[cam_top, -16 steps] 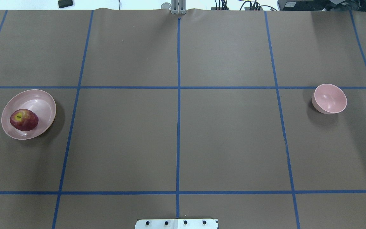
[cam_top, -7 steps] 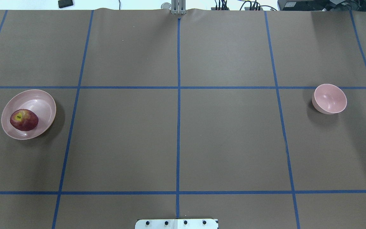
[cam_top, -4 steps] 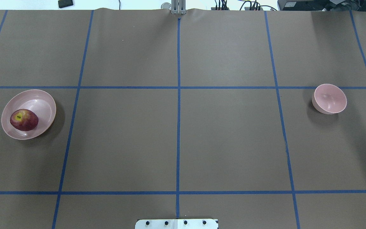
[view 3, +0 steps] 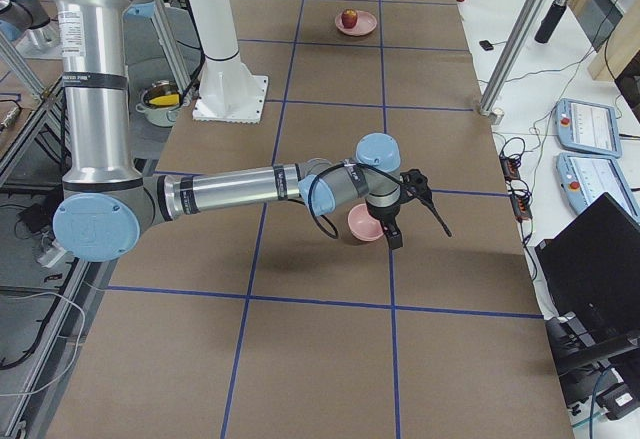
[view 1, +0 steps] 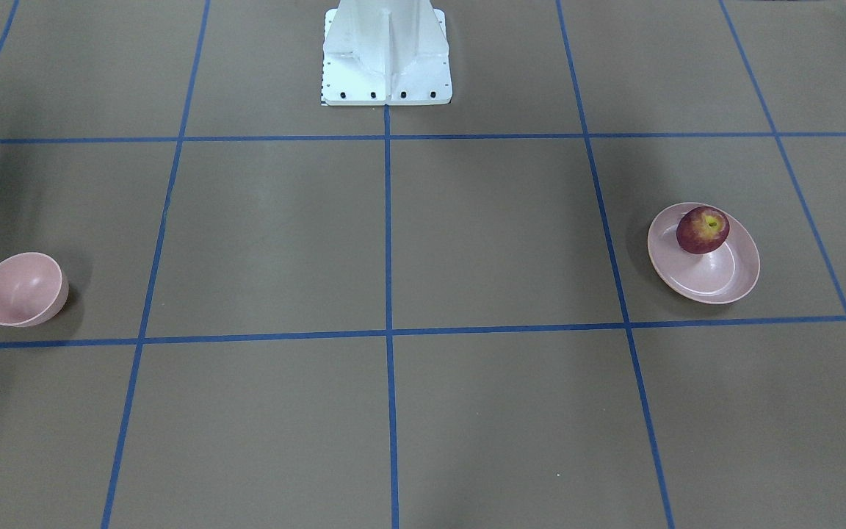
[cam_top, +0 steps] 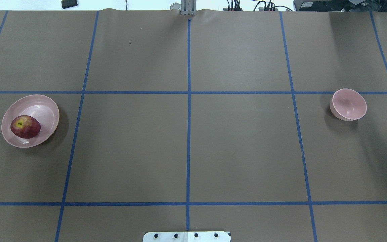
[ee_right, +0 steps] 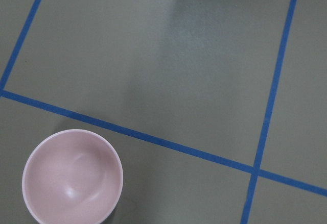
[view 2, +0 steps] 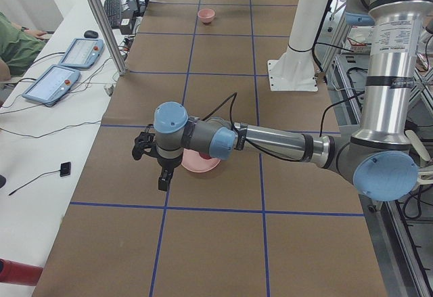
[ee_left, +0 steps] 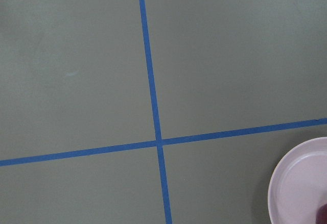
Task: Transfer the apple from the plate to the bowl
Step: 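Reach right gripper to the pink bowl rim while left arm nears plate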
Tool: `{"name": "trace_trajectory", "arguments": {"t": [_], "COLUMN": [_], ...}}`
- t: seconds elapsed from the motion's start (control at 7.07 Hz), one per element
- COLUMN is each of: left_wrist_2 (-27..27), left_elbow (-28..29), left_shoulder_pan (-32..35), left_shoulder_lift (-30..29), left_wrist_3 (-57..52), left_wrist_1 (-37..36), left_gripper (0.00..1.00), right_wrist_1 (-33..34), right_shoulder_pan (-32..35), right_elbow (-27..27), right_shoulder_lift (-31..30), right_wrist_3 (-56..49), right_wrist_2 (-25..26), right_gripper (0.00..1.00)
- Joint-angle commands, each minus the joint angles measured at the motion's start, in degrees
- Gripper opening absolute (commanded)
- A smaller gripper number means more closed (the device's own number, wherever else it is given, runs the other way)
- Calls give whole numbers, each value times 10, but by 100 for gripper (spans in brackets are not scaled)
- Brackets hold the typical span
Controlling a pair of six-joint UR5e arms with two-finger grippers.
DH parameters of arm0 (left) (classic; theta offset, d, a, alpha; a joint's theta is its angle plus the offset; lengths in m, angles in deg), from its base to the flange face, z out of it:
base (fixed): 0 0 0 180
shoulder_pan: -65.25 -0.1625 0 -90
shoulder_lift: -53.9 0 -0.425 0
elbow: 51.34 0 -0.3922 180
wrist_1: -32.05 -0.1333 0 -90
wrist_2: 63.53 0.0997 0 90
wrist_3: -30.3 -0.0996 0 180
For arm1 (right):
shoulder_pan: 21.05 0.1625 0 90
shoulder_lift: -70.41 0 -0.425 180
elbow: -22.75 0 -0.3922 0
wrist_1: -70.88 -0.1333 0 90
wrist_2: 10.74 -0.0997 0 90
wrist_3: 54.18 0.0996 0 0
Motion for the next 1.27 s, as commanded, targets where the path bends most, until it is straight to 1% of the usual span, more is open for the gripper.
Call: {"name": "trace_trajectory", "arguments": {"t": [0.0, 0.14, 0.71, 0.85, 0.99, 1.13], "left_wrist_2": [1, 1, 0, -2, -4, -4], "left_elbow": [7, 7, 6, 5, 2, 0], "left_shoulder_pan": [-7, -8, -12, -12, -12, -26], "left_shoulder_lift": [-4, -6, -7, -10, -11, -16], "left_wrist_3": [29, 45, 56, 57, 60, 91], "left_wrist_1": [18, 25, 27, 26, 26, 27], "left_gripper": [99, 99, 99, 99, 99, 99], "right_wrist_1": [-53, -53, -53, -52, -53, -53], "right_shoulder_pan": [-24, -51, -113, -123, -124, -125], "right_elbow": [74, 83, 143, 144, 143, 142], "right_shoulder_lift": [39, 45, 50, 52, 53, 53], "right_wrist_3": [46, 73, 79, 87, 112, 113], "right_wrist_2": [-35, -43, -43, -43, -46, -48], "right_gripper": [100, 100, 100, 85, 23, 0]}}
